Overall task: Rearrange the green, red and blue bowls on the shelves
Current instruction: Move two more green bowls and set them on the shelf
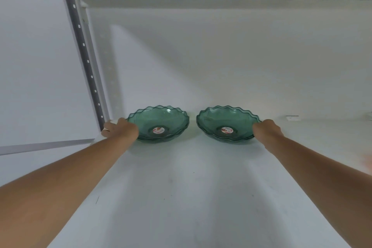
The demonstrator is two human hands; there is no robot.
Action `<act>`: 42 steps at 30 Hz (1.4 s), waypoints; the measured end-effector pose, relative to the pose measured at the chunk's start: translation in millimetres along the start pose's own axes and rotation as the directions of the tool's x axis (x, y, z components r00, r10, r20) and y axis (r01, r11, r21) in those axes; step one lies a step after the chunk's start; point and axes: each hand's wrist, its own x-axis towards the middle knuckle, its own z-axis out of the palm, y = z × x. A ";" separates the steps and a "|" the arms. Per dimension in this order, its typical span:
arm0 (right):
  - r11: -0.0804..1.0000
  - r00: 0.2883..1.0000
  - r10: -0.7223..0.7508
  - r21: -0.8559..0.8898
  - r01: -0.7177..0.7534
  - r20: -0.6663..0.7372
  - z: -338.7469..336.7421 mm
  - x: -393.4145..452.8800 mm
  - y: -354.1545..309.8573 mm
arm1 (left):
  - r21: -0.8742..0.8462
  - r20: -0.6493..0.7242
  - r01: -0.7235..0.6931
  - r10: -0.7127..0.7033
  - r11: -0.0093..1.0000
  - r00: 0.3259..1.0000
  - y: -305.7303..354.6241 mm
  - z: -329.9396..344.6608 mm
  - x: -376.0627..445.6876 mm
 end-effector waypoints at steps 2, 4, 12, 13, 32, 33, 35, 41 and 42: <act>1.000 1.000 0.006 -0.014 -0.006 0.006 -0.9 -0.2 0.1 | -0.008 0.019 0.012 -0.012 1.000 1.000 1.2 -0.7 -2.8; 1.000 1.000 -0.001 -0.025 0.001 -0.003 -1.9 -1.0 -0.4 | -0.049 -0.006 -0.015 0.015 0.999 1.000 0.3 -0.1 -4.3; 0.729 0.823 -0.569 -0.462 0.505 0.002 -20.1 -20.5 -27.5 | -0.056 -0.137 -0.642 0.631 0.765 0.764 23.5 -21.4 -31.2; 0.698 0.805 -0.592 -0.473 0.538 0.042 -21.1 -24.8 -33.0 | -0.066 -0.087 -0.658 0.652 0.751 0.753 30.9 -23.2 -38.8; 0.633 0.691 -0.683 -0.281 0.722 0.238 -35.4 -99.7 3.5 | -0.072 0.041 -0.640 0.643 0.765 0.764 15.1 3.6 -157.4; 0.642 0.701 -0.673 -0.286 0.712 0.235 -40.4 -107.0 10.3 | -0.091 0.043 -0.635 0.640 0.767 0.767 10.9 1.8 -162.6; 0.656 0.718 -0.662 -0.298 0.694 0.216 -51.5 -122.8 24.0 | -0.125 0.036 -0.644 0.652 0.755 0.758 4.7 -1.7 -173.3; 0.683 0.783 -0.587 -0.395 0.614 0.203 -80.5 -174.0 59.9 | -0.167 0.052 -0.705 0.720 0.690 0.692 -15.9 -3.1 -209.4; 0.682 0.788 -0.580 -0.407 0.608 0.206 -84.6 -180.8 64.4 | -0.164 0.055 -0.704 0.719 0.691 0.693 -18.5 -3.7 -216.7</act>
